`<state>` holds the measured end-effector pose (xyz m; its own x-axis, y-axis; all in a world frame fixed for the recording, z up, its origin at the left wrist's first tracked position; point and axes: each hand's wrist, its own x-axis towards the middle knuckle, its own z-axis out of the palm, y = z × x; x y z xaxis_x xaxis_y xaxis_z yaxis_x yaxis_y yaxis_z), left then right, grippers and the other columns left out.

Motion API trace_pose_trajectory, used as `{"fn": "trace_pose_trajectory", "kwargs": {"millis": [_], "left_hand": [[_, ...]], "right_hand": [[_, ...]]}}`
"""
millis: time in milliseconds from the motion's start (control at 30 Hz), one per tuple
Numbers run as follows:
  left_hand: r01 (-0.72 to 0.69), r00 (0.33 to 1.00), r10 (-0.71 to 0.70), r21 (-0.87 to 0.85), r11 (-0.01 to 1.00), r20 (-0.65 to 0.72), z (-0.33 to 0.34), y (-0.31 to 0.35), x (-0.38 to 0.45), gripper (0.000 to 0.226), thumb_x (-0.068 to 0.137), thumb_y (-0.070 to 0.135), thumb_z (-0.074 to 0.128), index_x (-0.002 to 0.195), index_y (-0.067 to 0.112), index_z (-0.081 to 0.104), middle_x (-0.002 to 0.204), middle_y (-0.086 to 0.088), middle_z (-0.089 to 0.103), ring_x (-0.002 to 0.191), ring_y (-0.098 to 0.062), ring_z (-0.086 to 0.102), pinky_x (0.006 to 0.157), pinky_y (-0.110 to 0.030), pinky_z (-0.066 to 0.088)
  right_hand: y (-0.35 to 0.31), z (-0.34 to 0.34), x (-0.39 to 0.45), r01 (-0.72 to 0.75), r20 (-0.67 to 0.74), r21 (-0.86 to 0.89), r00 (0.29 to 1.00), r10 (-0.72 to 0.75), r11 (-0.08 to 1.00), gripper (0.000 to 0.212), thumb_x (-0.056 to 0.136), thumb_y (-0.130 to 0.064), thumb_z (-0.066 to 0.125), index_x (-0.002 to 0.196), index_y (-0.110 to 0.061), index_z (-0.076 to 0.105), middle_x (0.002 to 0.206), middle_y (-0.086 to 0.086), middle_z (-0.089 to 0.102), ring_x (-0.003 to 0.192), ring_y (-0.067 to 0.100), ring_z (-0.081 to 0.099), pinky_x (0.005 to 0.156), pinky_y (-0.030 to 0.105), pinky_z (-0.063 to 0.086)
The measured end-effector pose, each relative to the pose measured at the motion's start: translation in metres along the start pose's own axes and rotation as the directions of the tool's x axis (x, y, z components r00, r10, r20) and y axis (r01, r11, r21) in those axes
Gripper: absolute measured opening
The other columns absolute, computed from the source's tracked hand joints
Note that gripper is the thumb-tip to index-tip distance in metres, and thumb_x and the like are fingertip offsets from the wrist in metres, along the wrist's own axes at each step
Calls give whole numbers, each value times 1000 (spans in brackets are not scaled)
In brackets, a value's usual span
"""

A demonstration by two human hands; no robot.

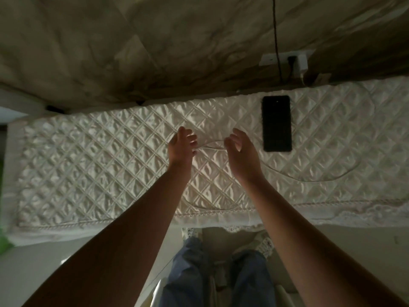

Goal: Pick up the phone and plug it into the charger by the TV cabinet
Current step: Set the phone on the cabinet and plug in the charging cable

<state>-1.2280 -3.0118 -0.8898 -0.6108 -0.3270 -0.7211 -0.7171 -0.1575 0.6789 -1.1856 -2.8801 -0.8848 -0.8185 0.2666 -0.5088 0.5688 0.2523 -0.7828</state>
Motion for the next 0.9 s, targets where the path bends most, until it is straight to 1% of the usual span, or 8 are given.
{"fn": "trace_pose_trajectory", "kwargs": {"millis": [67, 233, 367, 500, 600, 700, 800, 900], "left_hand": [[11, 1000, -12, -23, 1000, -23, -18, 2, 6, 42, 101, 37, 36, 113, 7, 63, 108, -11, 68, 96, -24, 64, 78, -35, 49], [77, 996, -79, -54, 996, -38, -56, 5, 19, 41, 101, 37, 33, 110, 8, 60, 107, -12, 65, 97, -26, 61, 76, -35, 46], [68, 997, -67, 13, 998, -34, -75, -5, 25, 47, 101, 40, 32, 110, 6, 63, 101, -12, 69, 86, -22, 64, 69, -32, 47], [7, 999, -3, 96, 995, -36, -82, -14, 26, 37, 97, 36, 42, 83, 15, 69, 84, -7, 73, 75, -19, 66, 68, -33, 48], [-47, 999, 48, 181, 982, -4, -80, -17, 26, 36, 94, 38, 43, 77, 20, 69, 83, -6, 74, 78, -22, 69, 71, -36, 51], [-56, 998, 55, 190, 980, 11, -75, -16, 24, 39, 95, 37, 43, 77, 16, 70, 86, -12, 74, 74, -25, 65, 70, -38, 50], [-53, 997, 44, 161, 985, 56, -69, -17, 19, 41, 96, 33, 43, 84, 5, 70, 83, -17, 70, 66, -25, 57, 61, -33, 45], [-31, 997, 19, 161, 986, 75, -61, -21, 15, 44, 98, 33, 41, 95, 0, 70, 91, -21, 70, 74, -27, 61, 62, -32, 47]], "right_hand": [[-3, 14, -2, 23, 39, -37, 999, -21, 999, 50, 93, -28, 50, 142, -21, 43, 140, 1, 56, 127, 15, 53, 96, 21, 36], [-13, 47, -5, 74, 136, -137, 989, -55, 988, 50, 91, -20, 48, 141, -22, 44, 140, -2, 55, 128, 14, 52, 100, 22, 36], [-17, 65, -5, 93, 200, -214, 979, -50, 972, 52, 90, -13, 47, 141, -18, 43, 141, 2, 55, 131, 18, 50, 109, 32, 38], [-9, 70, -6, 185, 246, -437, 966, -81, 880, 57, 81, 0, 46, 135, -16, 51, 139, 6, 54, 131, 24, 46, 110, 30, 33], [-2, 70, -4, 256, 205, -537, 964, -170, 804, 50, 77, 4, 50, 123, -12, 59, 127, 10, 57, 119, 28, 52, 103, 31, 37], [6, 67, -2, 239, 131, -587, 971, -201, 774, 39, 77, 2, 52, 112, -10, 63, 115, 13, 58, 108, 31, 55, 93, 33, 41], [17, 57, -2, 204, 82, -615, 977, -195, 762, 24, 79, -4, 56, 101, -11, 64, 108, 13, 61, 100, 32, 58, 87, 36, 43], [24, 46, -2, 183, 65, -608, 981, -182, 773, 10, 83, -18, 60, 92, -17, 63, 100, 8, 63, 94, 29, 61, 79, 34, 46]]}}
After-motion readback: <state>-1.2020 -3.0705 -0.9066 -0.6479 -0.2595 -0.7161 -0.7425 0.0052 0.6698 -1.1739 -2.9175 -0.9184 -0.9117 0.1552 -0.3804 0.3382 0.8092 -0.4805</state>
